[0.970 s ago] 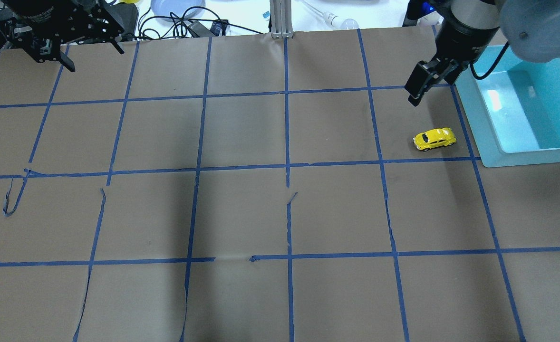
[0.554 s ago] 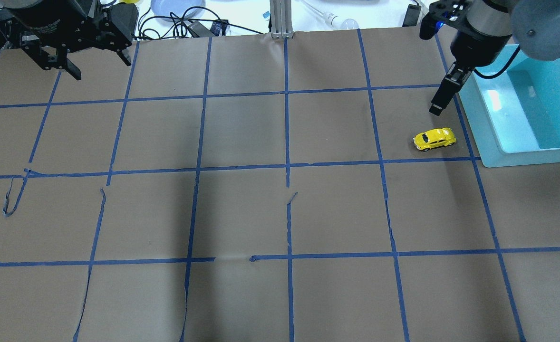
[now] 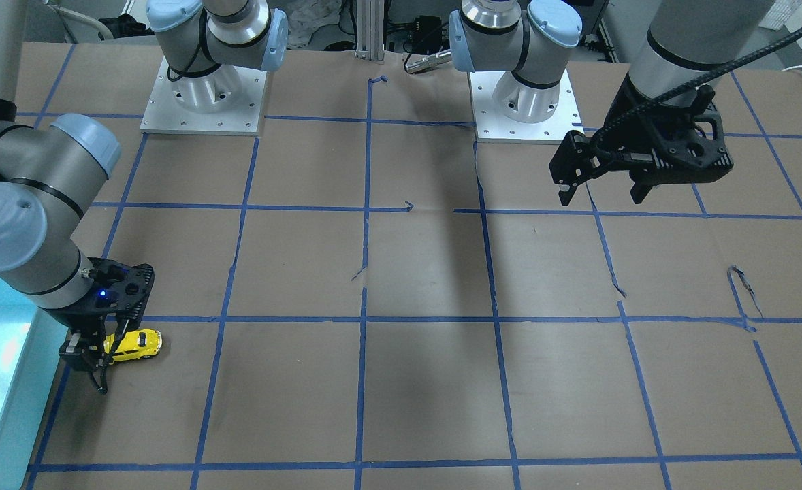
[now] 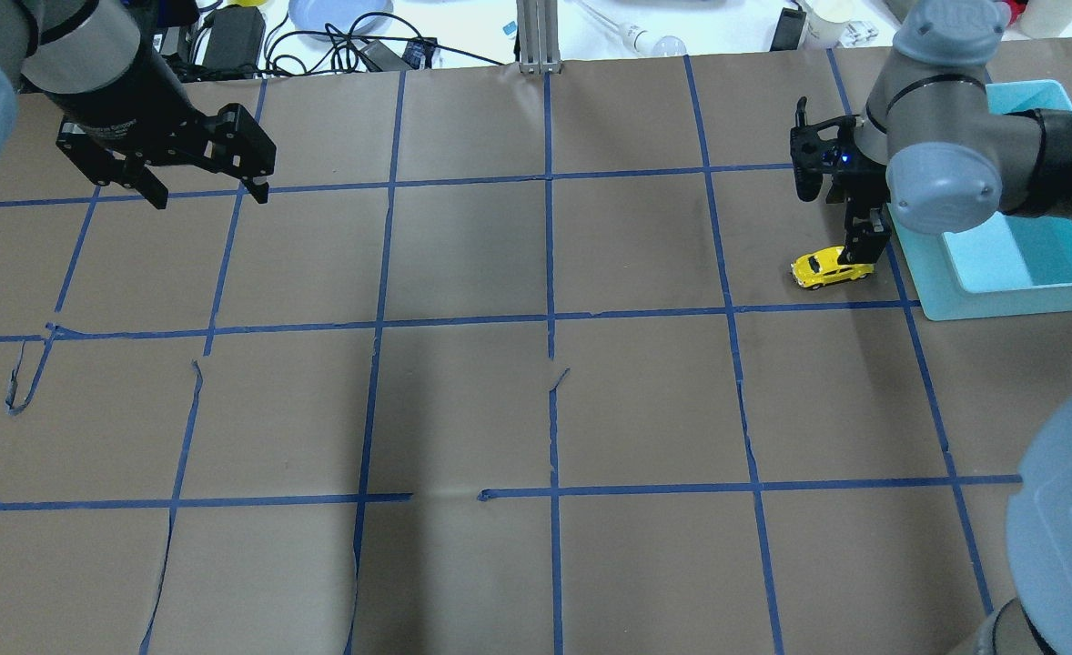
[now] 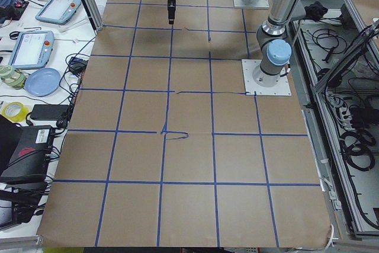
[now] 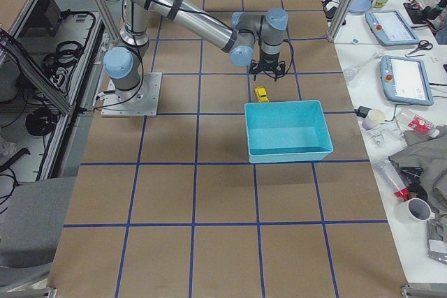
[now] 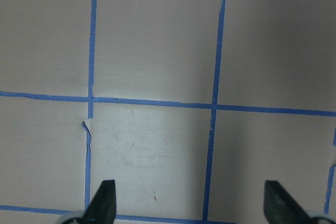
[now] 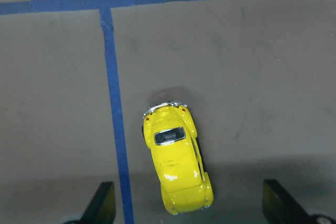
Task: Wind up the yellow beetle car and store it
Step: 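Raise the left gripper while lowering the right gripper toward the car, then close the right gripper on the yellow beetle car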
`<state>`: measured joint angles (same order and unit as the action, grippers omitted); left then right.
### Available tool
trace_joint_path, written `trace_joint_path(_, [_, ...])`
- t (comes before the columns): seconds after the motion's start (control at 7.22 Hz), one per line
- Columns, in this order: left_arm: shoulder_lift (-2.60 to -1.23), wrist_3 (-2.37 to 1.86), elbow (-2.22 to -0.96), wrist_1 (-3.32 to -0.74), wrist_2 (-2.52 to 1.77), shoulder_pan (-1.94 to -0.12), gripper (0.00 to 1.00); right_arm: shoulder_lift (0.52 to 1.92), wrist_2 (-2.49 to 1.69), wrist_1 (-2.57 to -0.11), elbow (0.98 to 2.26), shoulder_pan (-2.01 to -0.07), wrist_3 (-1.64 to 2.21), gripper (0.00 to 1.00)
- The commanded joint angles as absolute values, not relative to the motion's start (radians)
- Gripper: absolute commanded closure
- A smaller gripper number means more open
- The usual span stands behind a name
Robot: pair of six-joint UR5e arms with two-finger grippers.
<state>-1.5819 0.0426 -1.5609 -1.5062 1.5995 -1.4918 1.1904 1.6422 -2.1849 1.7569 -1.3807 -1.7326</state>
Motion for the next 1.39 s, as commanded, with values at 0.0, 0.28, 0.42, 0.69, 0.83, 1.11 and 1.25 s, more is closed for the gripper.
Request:
trace_joint_path(0.0, [-1.577,0.046,-1.568,-1.508,1.595,-1.499,0.0,1.181,1.645,-2.258,1.809,-1.381,-1.837,0.01])
trace_joint_path(0.28, [-1.582,0.046,-1.568,-1.508,1.591,-1.503,0.0,1.17,1.641,-2.282,1.818,-1.368,-1.888,0.02])
trace_joint_path(0.42, [-1.578,0.046,-1.568,-1.508,1.595,-1.532,0.0,1.17,1.64,-2.287,1.812,-1.362,-1.89,0.02])
trace_joint_path(0.69, [-1.574,0.046,-1.569,-1.505,1.597,-1.545,0.0,1.128,1.635,-2.36,1.807,-1.356,-1.885,0.03])
trace_joint_path(0.83, [-1.569,0.046,-1.569,-1.506,1.6,-1.543,0.0,1.108,1.615,-2.364,1.807,-1.353,-1.881,0.03])
trace_joint_path(1.11, [-1.571,0.052,-1.571,-1.505,1.603,-1.539,0.0,1.106,1.615,-2.365,1.812,-1.351,-1.888,0.22])
trace_joint_path(1.25, [-1.572,0.054,-1.572,-1.505,1.603,-1.539,0.0,1.106,1.615,-2.365,1.813,-1.351,-1.888,0.34])
